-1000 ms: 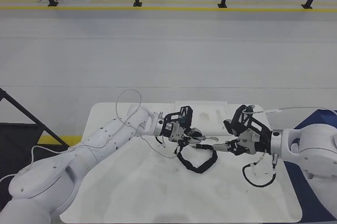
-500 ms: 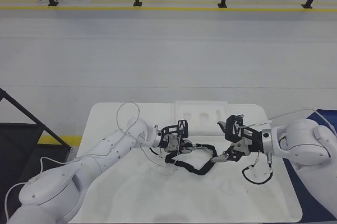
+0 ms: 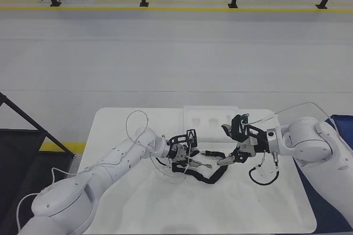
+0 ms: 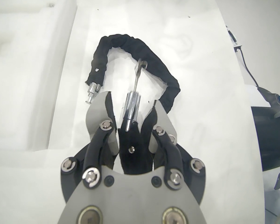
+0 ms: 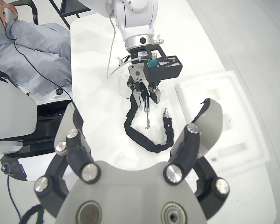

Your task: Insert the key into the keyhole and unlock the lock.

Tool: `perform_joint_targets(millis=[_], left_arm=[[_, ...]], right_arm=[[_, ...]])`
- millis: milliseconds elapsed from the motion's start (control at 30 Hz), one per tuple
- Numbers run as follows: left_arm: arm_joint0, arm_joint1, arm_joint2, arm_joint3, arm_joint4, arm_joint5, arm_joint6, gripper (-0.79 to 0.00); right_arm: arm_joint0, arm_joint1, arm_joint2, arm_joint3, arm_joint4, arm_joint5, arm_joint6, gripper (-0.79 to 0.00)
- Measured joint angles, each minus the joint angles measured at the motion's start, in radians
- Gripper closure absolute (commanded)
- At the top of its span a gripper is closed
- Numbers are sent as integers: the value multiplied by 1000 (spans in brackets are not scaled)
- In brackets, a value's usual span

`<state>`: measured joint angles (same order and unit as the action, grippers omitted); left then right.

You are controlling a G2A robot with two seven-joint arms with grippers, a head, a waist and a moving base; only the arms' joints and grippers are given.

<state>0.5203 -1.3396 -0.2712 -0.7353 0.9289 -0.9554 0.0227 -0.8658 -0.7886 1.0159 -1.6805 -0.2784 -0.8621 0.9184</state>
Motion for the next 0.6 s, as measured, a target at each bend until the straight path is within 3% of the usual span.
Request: perform_joint_targets(millis=[133,233,467,600], left_arm=[[-17,14,-42,-2,43,-22,115,-785],[-26,44,-90,-30,108,-40,253,-785],[-51,145,-181,-152,221,-57,455,-785],[-70,202,-197,-216,208,-57,489,-785]], right_arm=[[38,-9,-25,49,18,-14,-5,-785],[73,-17,-42,88,31,-28,-15,-785],[192,-39,-103,203,97,-86,-45,-785],[266,-45,-130,260,108,-109,-69,-785]])
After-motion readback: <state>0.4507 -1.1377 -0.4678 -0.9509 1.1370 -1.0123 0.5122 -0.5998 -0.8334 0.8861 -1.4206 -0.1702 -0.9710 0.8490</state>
